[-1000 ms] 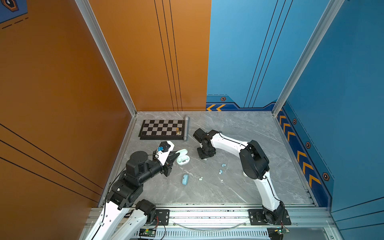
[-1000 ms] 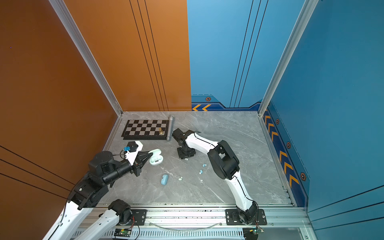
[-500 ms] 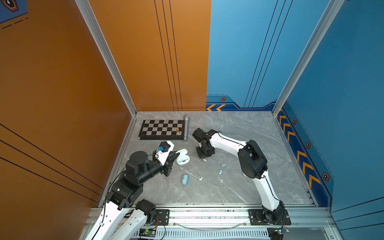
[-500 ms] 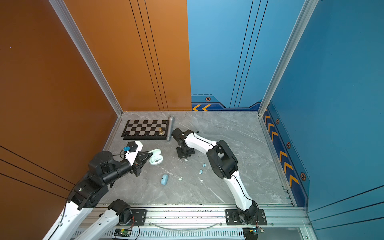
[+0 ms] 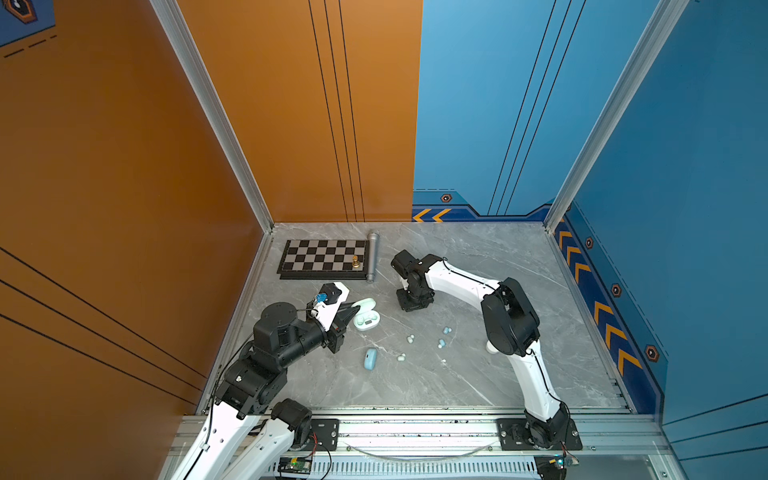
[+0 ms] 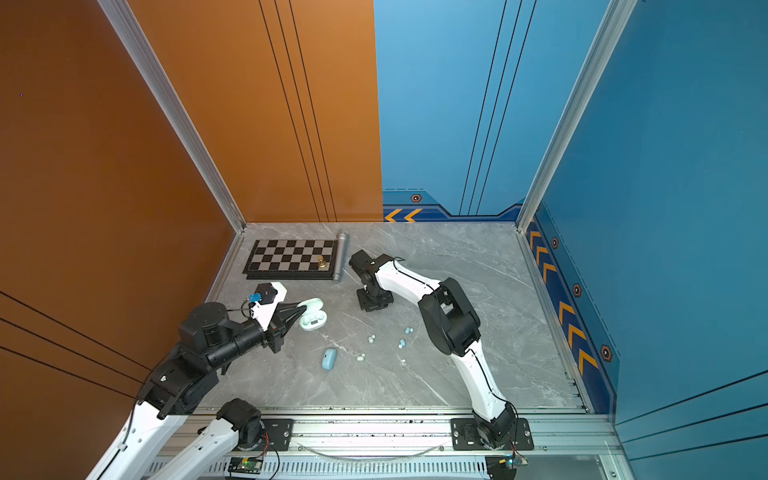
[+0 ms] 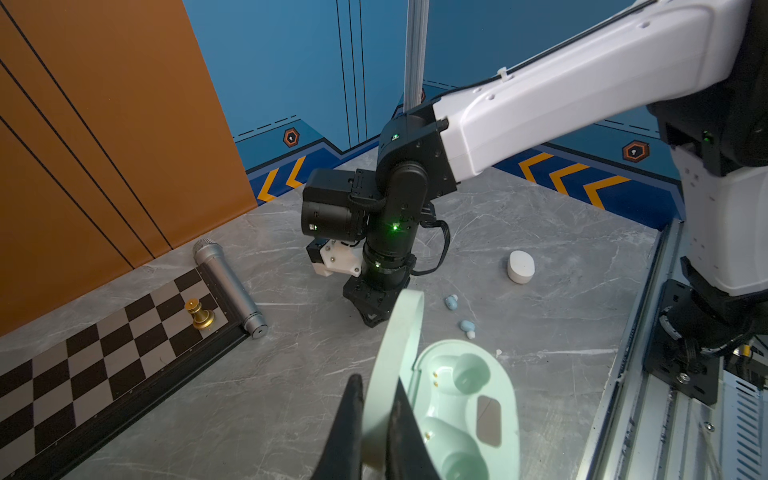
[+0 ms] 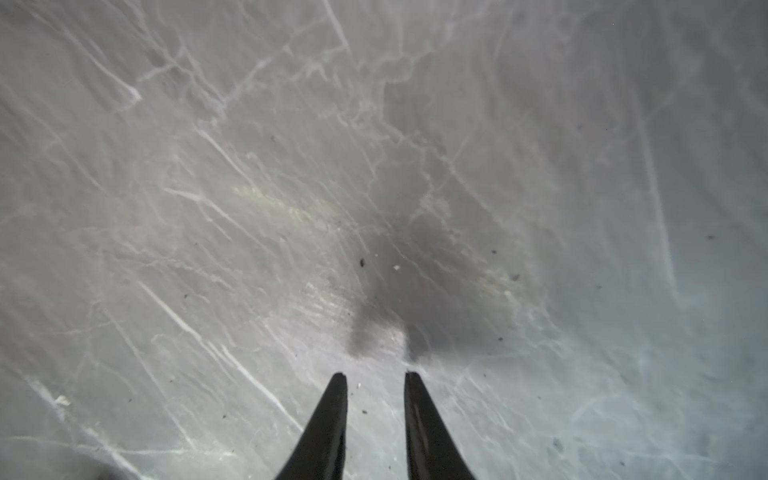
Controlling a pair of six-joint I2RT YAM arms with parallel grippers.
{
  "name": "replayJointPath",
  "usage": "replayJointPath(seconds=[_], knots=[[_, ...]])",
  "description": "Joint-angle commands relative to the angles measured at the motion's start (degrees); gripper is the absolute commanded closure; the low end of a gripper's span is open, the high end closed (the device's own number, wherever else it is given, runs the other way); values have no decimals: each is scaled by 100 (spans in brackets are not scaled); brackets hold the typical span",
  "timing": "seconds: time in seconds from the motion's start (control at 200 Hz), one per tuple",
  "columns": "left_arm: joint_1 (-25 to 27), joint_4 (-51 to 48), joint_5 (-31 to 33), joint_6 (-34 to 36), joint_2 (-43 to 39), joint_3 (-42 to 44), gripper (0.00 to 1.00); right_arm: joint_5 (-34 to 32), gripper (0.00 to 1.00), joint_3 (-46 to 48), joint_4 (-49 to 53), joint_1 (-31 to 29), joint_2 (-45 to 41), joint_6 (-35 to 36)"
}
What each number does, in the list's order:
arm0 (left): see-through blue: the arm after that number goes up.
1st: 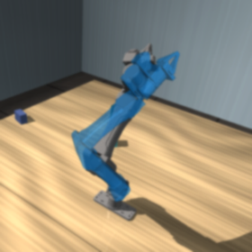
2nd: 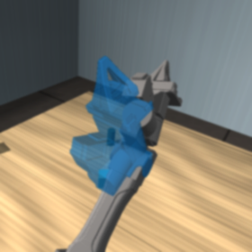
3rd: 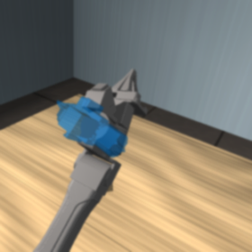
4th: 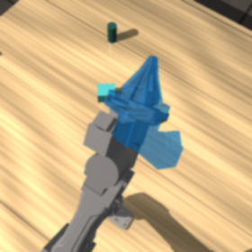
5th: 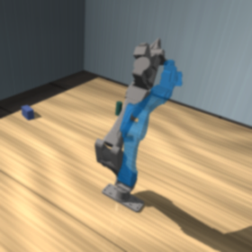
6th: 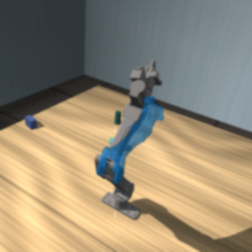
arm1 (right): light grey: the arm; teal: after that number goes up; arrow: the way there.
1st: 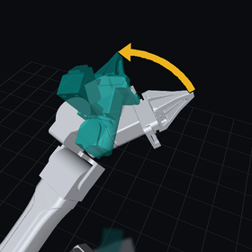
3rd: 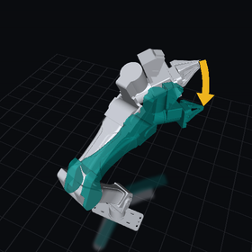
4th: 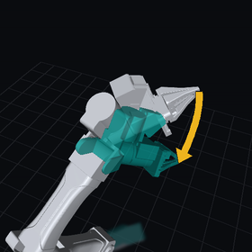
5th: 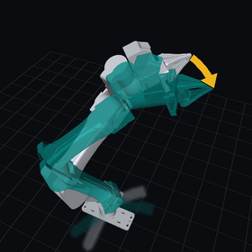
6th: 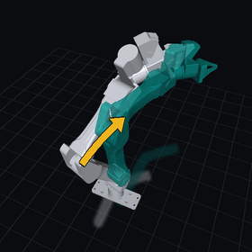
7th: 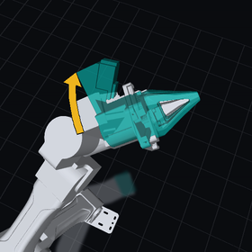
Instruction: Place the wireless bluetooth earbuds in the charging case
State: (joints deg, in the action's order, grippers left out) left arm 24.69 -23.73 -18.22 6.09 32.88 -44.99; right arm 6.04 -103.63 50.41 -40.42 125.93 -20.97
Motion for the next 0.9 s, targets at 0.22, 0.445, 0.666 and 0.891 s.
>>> replayJointPath(seconds=[0.22,0.445,0.666,0.891], knots=[[-44,158,-55,-29,-74,51,100,710,63,1272,158,-124,-1616,-147],[-50,210,-117,-35,-68,64,100,823,59,1750,188,-718,-1852,-701],[-49,204,-137,-68,-125,71,100,757,54,1774,252,-993,-1431,-908],[-51,225,-132,-55,-155,37,100,415,56,1342,634,-1012,-809,-964]])
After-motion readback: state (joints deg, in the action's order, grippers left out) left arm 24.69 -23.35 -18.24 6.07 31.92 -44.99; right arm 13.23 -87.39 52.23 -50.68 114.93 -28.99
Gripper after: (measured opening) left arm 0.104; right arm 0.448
